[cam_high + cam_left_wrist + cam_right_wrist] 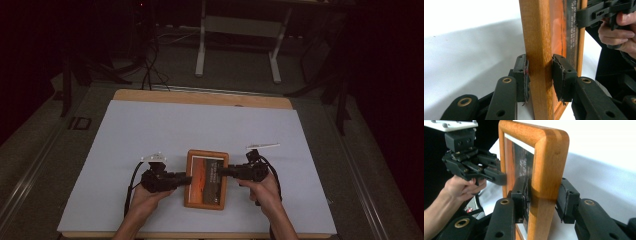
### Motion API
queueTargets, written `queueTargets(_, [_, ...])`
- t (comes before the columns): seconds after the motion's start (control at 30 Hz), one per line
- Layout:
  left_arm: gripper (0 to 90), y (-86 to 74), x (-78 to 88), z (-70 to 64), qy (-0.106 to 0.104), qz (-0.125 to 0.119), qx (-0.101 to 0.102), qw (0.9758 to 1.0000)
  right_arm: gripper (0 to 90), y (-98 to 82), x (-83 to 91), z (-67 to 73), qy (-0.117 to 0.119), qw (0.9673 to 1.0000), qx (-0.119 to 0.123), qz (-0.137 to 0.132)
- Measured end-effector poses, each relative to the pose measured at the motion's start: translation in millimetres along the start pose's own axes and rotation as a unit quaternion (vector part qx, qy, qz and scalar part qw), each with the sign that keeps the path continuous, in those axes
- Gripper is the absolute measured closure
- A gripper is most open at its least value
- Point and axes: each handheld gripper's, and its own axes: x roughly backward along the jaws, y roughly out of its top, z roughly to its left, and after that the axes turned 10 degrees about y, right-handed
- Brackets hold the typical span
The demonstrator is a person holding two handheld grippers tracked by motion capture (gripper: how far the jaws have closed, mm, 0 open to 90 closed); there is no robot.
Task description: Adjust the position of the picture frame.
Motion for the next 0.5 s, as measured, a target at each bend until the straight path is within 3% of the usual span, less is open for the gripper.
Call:
queueTargets(0.2, [67.7, 3.8, -2.1, -4.7, 0.037, 0.008, 0.047, 0.9982, 61.1, 15.0, -7.6, -8.5, -0.006, 1.0, -0.001, -0.004])
queueTargets(0.3, [67.4, 3.9, -5.5, -0.9, 0.035, 0.012, 0.064, 0.9973, 60.0, 17.5, -12.4, -16.1, -0.009, 0.9998, -0.016, -0.004])
queueTargets(0.47, [66.9, 6.5, -12.9, 3.9, 0.025, 0.018, 0.071, 0.997, 58.4, 13.5, -14.3, -25.3, -0.016, 0.9988, -0.044, -0.01])
queueTargets(0.5, [66.8, 9.4, -17.7, 8.3, 0.016, 0.026, 0.075, 0.9967, 58.2, 10.4, -12.9, -30.6, -0.018, 0.9981, -0.058, -0.013])
